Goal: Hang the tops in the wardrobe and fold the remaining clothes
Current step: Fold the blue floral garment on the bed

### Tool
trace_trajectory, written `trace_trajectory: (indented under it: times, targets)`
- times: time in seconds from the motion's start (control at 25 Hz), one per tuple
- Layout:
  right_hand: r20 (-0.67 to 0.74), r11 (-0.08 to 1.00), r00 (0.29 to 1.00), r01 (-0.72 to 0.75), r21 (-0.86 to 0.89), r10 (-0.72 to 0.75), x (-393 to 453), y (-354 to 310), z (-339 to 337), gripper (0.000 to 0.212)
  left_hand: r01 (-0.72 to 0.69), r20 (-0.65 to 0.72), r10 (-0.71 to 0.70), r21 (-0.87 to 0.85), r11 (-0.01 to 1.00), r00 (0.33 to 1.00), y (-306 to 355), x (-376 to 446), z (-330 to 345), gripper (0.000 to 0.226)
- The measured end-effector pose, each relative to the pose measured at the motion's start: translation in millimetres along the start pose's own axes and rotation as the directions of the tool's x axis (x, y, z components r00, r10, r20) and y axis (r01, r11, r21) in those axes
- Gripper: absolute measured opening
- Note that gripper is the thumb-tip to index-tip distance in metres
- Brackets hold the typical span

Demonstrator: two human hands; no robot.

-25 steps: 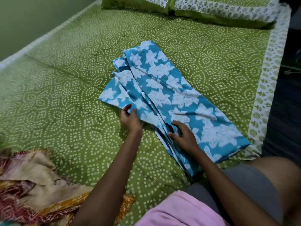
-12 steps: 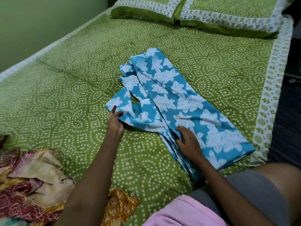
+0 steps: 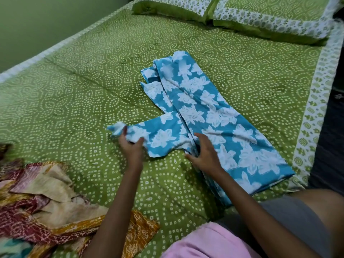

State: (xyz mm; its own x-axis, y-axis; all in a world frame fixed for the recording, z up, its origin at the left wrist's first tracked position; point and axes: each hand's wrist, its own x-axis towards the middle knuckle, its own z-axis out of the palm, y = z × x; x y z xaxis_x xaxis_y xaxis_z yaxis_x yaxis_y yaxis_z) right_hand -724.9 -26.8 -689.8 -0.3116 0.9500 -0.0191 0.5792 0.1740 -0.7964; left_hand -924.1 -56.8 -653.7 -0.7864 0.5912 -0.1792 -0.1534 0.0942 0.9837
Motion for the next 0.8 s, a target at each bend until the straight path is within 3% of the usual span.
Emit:
trace_trajectory:
  times: [0.04, 0.08, 0.16, 0.2, 0.24, 0.28, 0.36, 0.4, 0.44, 0.52, 0.56, 0.64, 0.8]
  targets:
    - [0.076, 0.998, 0.997, 0.020, 0.064, -0.025, 5.0, -16.6, 1.2, 0.082, -0.053, 0.184, 0.047, 0.028, 0.998, 0.982, 14.4, -15.6, 18.6, 0.064]
    - [0.121, 0.988, 0.993, -0.003, 0.154, -0.016, 10.3, -31.3, 0.6, 0.083, -0.101, 0.413, 0.073, 0.047, 0.994, 0.908, 27.8, -32.2, 38.4, 0.063]
    - [0.137, 0.882, 0.983, -0.170, 0.440, 0.122, 23.6, -46.5, -8.2, 0.055, -0.272, 0.804, 0.099, 0.080, 0.959, 0.586, 42.9, -57.7, 71.8, 0.061]
    - [0.127, 0.742, 0.964, -0.261, 0.618, 0.234, 31.7, -42.6, -18.0, 0.039, -0.357, 0.892, 0.130, 0.038, 0.933, 0.433, 45.1, -64.1, 82.8, 0.057]
    - [0.080, 0.569, 0.928, -0.289, 0.770, 0.363, 40.9, -32.0, -32.9, 0.027, -0.386, 0.910, 0.184, -0.030, 0.922, 0.370, 43.5, -63.9, 90.1, 0.051]
    - [0.021, 0.396, 0.867, -0.249, 0.884, 0.499, 49.5, -16.8, -49.1, 0.018, -0.379, 0.869, 0.244, -0.072, 0.923, 0.431, 40.9, -60.3, 93.8, 0.044]
    - [-0.020, 0.103, 0.779, -0.057, 0.993, 0.627, 53.6, 30.7, -78.7, 0.019, -0.302, 0.655, 0.226, 0.003, 0.953, 0.721, 21.4, -39.4, 91.5, 0.027]
    - [-0.010, 0.006, 0.776, 0.007, 1.000, 0.631, 49.8, 55.7, -89.2, 0.030, -0.221, 0.545, 0.113, 0.136, 0.966, 0.831, 6.0, -26.5, 87.2, 0.021]
    - [0.029, -0.058, 0.787, 0.008, 0.998, 0.617, 42.3, 77.2, -93.7, 0.053, -0.098, 0.470, -0.054, 0.294, 0.951, 0.881, -7.3, -16.0, 82.0, 0.017]
    - [0.123, -0.138, 0.813, -0.052, 0.989, 0.569, 26.0, 106.6, -90.0, 0.107, 0.162, 0.398, -0.368, 0.463, 0.872, 0.840, -31.0, -4.0, 76.8, 0.018]
    - [0.143, -0.166, 0.833, -0.062, 0.984, 0.534, 22.6, 114.8, -87.3, 0.118, 0.241, 0.387, -0.438, 0.461, 0.854, 0.812, -37.8, -2.7, 78.3, 0.018]
    - [0.147, -0.184, 0.849, -0.060, 0.981, 0.508, 24.1, 120.0, -84.7, 0.119, 0.271, 0.386, -0.448, 0.431, 0.861, 0.807, -40.3, -5.9, 87.0, 0.022]
    - [0.132, -0.216, 0.846, -0.020, 0.976, 0.516, 26.8, 121.0, -85.3, 0.112, 0.227, 0.293, -0.385, 0.455, 0.861, 0.875, -36.1, -0.8, 115.8, 0.045]
